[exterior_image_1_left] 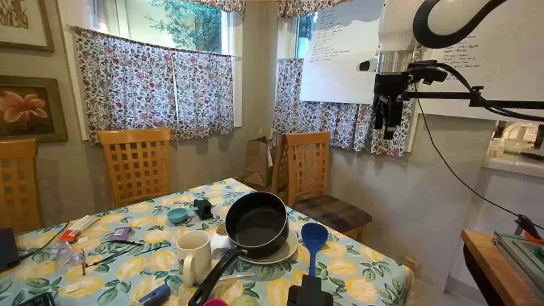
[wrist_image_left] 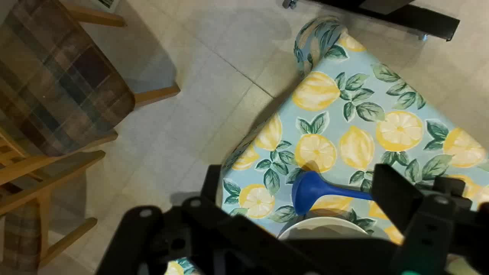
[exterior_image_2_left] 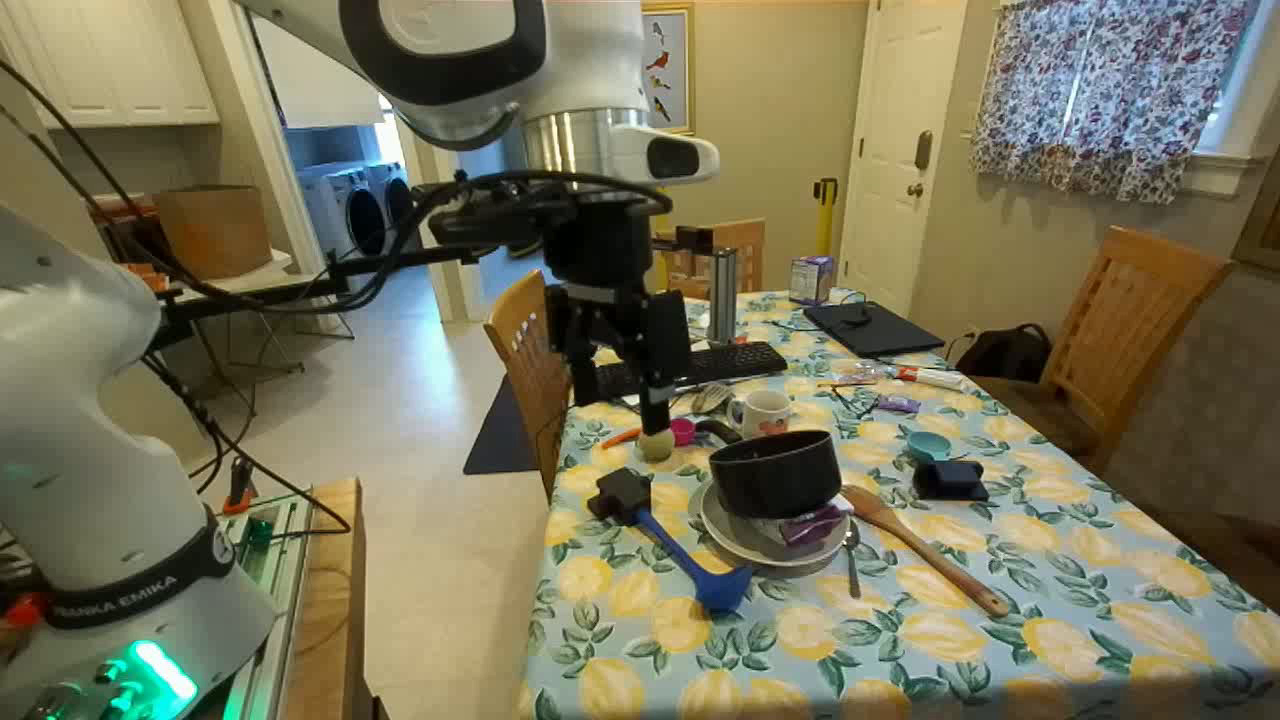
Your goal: Put the black pot on the table.
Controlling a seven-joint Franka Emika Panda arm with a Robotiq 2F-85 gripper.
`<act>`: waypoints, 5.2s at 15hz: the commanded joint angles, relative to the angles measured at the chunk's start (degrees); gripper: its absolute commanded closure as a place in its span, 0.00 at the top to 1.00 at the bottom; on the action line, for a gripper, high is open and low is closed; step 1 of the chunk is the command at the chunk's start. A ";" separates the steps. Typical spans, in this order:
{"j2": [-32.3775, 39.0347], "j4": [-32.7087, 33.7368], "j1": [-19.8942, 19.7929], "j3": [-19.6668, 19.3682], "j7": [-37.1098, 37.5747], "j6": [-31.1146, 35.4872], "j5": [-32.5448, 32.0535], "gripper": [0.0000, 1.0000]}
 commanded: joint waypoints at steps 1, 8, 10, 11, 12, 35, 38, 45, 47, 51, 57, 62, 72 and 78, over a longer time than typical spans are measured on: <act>0.01 0.06 -0.25 0.26 -0.07 -0.08 0.11 1.00; 11.69 5.70 1.37 2.28 17.53 16.68 12.47 1.00; 17.99 9.51 1.84 3.94 22.58 24.00 14.27 1.00; 21.24 12.10 1.88 4.73 24.89 25.35 13.98 1.00; 24.47 14.74 1.92 5.27 27.30 26.21 12.90 1.00; 58.83 45.16 10.86 4.92 36.66 18.84 8.54 1.00; 57.25 43.33 10.96 4.99 35.86 18.93 8.87 1.00; 56.18 42.01 17.12 -2.28 43.26 19.67 1.07 1.00; 56.37 42.10 17.95 -2.19 43.97 18.71 0.34 1.00; 57.62 42.61 19.25 -1.95 44.58 17.28 -0.02 1.00; 59.55 42.89 18.71 -2.66 46.66 14.65 0.29 1.00; 60.68 43.38 18.44 -2.20 45.66 14.52 0.50 0.52; 54.03 39.59 18.44 -0.34 38.92 12.97 -1.71 0.02; 44.77 34.25 14.50 5.21 29.46 13.85 1.62 0.02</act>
